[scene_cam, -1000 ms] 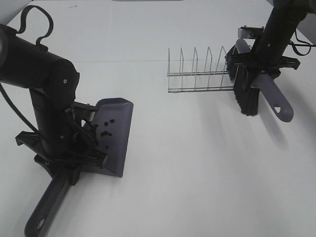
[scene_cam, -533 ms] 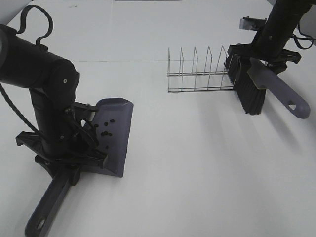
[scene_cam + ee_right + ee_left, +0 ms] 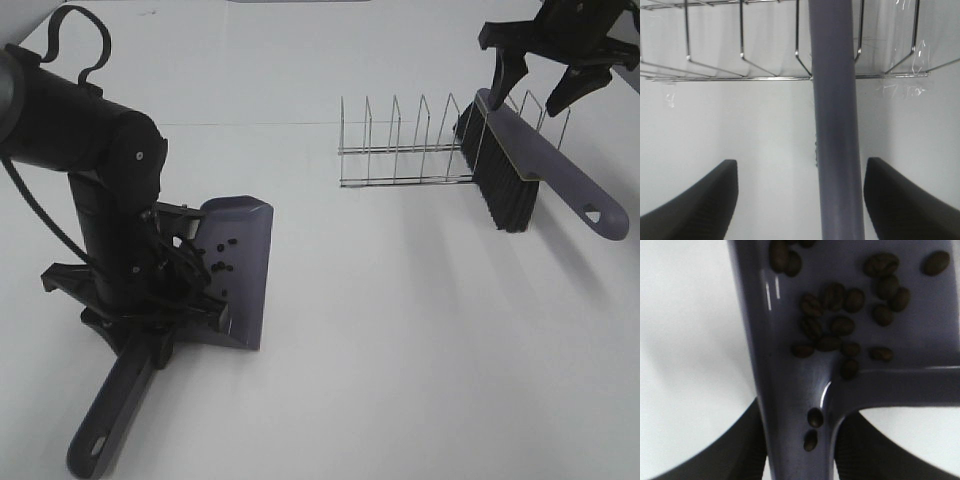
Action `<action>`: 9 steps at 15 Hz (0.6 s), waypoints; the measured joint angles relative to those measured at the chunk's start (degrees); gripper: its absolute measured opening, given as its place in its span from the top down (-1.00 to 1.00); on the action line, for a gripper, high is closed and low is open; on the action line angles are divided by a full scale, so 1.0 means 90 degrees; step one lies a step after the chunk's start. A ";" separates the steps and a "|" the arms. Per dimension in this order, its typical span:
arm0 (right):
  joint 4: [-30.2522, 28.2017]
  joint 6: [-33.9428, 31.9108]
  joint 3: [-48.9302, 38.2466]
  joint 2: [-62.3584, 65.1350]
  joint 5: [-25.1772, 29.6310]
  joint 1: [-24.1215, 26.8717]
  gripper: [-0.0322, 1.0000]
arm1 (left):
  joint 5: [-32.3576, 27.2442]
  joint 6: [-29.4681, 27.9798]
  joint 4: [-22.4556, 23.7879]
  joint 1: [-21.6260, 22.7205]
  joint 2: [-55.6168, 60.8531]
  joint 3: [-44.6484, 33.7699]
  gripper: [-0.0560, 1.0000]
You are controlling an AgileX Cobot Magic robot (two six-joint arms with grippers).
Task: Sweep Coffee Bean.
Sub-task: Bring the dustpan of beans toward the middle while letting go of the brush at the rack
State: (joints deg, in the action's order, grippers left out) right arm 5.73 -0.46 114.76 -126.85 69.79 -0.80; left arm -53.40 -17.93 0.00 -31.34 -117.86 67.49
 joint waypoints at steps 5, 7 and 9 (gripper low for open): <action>0.0159 0.0000 -0.1693 0.1725 0.0013 0.0000 -0.28 | -0.0140 0.0006 0.0000 0.0000 -0.0146 0.1031 0.24; 0.0159 0.0000 -0.2292 0.2362 0.0013 0.0000 -0.28 | -0.0280 0.0019 0.0000 0.0000 -0.0452 0.1451 0.24; 0.0280 0.0000 -0.3024 0.3100 0.0013 0.0000 -0.28 | -0.0312 0.0025 0.0000 0.0000 -0.0707 0.1725 0.24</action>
State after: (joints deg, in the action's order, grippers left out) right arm 8.25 -0.46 87.55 -98.95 69.90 -0.80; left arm -56.21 -17.70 0.00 -31.34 -124.22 83.02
